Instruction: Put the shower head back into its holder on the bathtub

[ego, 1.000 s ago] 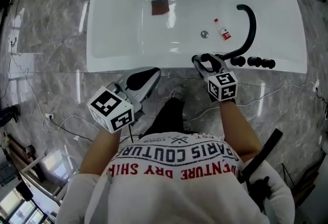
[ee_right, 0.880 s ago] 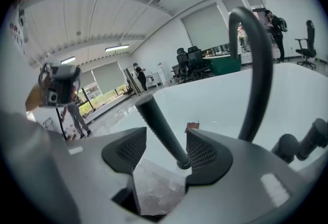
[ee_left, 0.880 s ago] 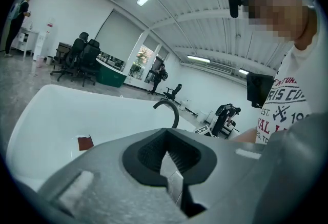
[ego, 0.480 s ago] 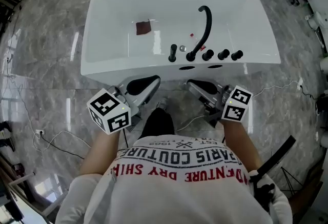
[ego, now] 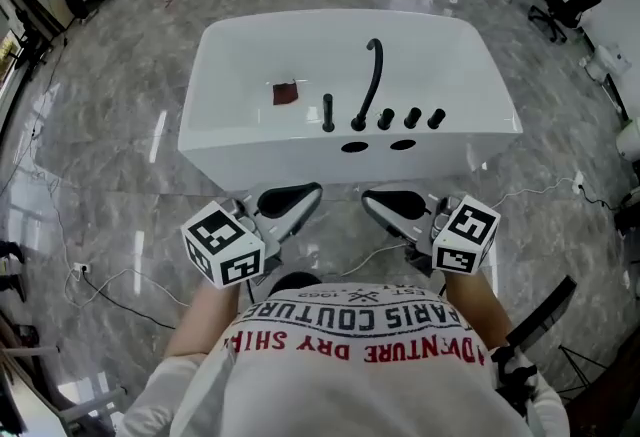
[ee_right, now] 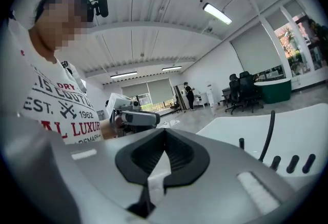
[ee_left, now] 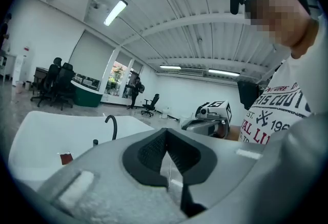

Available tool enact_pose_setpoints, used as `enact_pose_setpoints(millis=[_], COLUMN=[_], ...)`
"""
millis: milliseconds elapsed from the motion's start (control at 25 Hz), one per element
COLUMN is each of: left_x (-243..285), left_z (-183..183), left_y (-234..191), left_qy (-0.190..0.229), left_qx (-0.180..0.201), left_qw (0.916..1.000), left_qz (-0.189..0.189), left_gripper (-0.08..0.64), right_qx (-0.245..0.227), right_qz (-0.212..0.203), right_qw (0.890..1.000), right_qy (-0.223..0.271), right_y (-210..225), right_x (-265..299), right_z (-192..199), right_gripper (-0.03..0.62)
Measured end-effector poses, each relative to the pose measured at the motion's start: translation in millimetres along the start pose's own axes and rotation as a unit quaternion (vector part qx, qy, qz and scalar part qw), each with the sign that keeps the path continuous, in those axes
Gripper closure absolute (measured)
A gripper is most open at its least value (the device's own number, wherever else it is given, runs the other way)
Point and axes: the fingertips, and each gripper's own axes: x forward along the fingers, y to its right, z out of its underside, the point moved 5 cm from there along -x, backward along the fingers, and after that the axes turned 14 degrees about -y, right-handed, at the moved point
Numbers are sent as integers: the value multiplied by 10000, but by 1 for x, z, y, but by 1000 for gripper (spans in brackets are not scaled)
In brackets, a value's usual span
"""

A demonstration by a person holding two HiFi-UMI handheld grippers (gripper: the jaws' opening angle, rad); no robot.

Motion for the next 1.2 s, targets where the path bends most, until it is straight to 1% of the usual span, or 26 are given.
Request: enact_pose_setpoints(millis=[120, 280, 400, 520, 720, 880, 1000, 1200], left_x=[-2, -16, -52, -99, -153, -165, -169, -172], left_z=[0, 24, 50, 87, 116, 129, 128, 122], left_y=[28, 81, 121, 157, 212, 232, 241, 245], left_qy=[-69, -195, -201, -293, -244, -246, -214, -198], left_qx=[196, 264, 224, 125, 268, 371, 383, 424], left_qw=[9998, 9993, 9993, 9993, 9993, 9990, 9990, 9989], left_qz=[78, 173, 207, 215, 94, 73, 111, 18], left_gripper=[558, 558, 558, 558, 558, 558, 558, 558], right_qx=[-93, -105, -7, 51, 186, 26, 19, 59], right_qz=[95, 172, 169, 109, 238, 475, 502, 493], right_qw=[9999, 9998, 9998, 9999, 9989, 9982, 9980, 9980], right_qy=[17, -22, 42, 120, 350, 374, 384, 402], right_y=[-26, -80, -132, -194, -267, -291, -300, -302], right_x=[-12, -28, -29, -22, -24, -27, -34, -38], right_z=[11, 38, 51, 69, 88, 90, 90, 89], right_gripper=[588, 588, 588, 588, 588, 588, 588, 588])
